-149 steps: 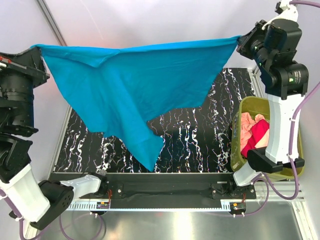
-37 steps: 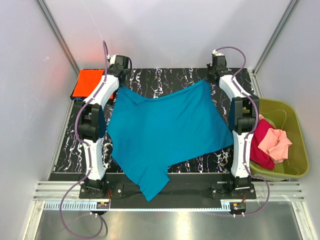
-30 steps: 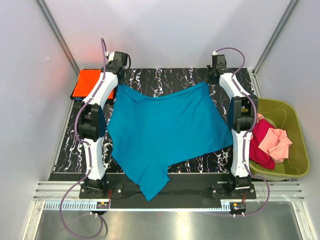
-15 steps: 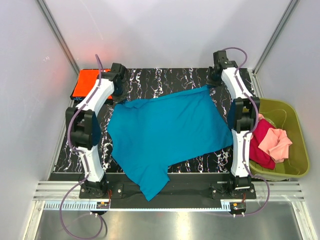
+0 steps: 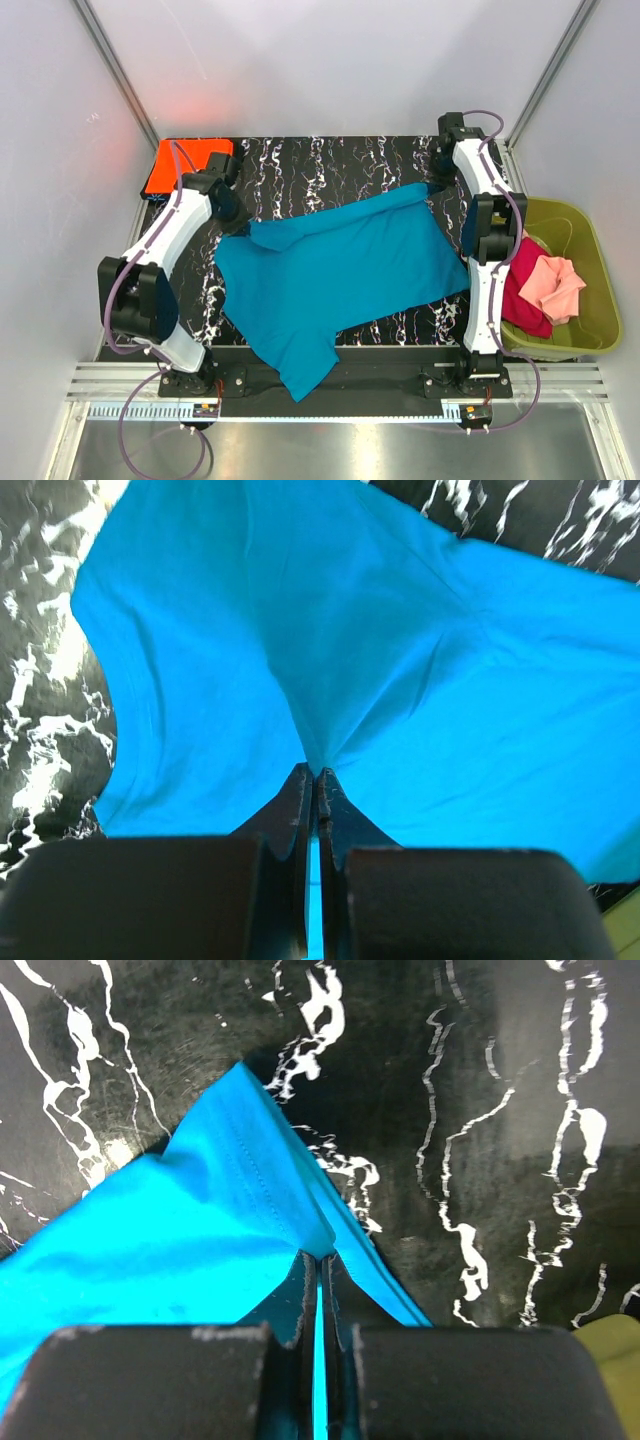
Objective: Fold and stack the t-shirts
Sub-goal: Fold the tshirt
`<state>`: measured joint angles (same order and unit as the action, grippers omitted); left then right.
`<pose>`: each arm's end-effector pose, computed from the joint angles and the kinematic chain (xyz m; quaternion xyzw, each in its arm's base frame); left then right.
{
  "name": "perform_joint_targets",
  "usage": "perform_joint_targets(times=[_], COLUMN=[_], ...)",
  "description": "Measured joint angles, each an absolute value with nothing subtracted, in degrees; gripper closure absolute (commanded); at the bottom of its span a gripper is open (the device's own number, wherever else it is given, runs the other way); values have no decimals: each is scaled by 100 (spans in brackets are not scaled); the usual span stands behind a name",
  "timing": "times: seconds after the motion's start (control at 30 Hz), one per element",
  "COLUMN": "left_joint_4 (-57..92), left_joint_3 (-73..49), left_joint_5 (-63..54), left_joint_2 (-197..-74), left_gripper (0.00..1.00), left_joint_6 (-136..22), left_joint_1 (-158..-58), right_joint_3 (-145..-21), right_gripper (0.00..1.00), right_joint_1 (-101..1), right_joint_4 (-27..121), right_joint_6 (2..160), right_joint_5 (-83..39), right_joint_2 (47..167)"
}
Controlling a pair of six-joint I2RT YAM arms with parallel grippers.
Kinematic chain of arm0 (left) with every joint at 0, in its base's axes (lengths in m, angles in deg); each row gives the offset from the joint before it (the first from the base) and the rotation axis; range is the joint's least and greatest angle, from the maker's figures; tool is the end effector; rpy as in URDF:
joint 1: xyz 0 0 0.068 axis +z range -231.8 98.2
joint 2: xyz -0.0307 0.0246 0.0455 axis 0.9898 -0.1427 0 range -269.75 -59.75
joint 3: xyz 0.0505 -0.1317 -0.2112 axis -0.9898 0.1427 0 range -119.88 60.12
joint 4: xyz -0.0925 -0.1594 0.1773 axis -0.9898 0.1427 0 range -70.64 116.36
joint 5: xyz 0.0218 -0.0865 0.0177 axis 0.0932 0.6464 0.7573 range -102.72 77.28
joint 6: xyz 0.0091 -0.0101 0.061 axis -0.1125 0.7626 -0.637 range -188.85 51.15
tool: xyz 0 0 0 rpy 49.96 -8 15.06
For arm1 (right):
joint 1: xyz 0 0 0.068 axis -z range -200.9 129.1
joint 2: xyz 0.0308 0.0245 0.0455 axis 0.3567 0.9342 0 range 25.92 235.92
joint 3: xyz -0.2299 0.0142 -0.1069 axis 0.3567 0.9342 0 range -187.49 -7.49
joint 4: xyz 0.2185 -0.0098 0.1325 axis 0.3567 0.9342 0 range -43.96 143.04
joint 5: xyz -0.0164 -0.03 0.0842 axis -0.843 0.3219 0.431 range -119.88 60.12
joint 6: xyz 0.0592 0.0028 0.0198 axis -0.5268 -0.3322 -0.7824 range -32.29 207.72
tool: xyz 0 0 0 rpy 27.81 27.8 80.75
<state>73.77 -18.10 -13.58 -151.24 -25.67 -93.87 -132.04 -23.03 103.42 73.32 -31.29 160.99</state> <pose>0.3118 -0.0659 0.2489 -0.2645 0.9448 -0.0832 0.1749 0.4843 0.0169 0.1890 0.1072 0.9755 0.0156 0.1914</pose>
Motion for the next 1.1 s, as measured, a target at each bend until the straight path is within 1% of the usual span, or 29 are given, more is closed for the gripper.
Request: perform_joint_targets(times=[0.27, 0.87, 1.1], left_joint_4=[7392, 7600, 7543], left_joint_3=[-1408, -1517, -1124], left_joint_5=[-1227, -1175, -1101], left_joint_2=[-14977, -14660, -14649], left_gripper=[100, 100, 100], left_joint_6=[-2528, -2558, -2578], left_joint_1=[-9411, -9169, -9147], right_joint_3=[-13267, -13385, -13003], right_gripper=[100, 99, 100], right_joint_1=[-2255, -2218, -2211], right_joint_4=[10462, 10585, 10569], right_joint_6=[7387, 7444, 7439], right_joint_5=[-3131, -3123, -3070], right_joint_2=[16099, 16099, 16081])
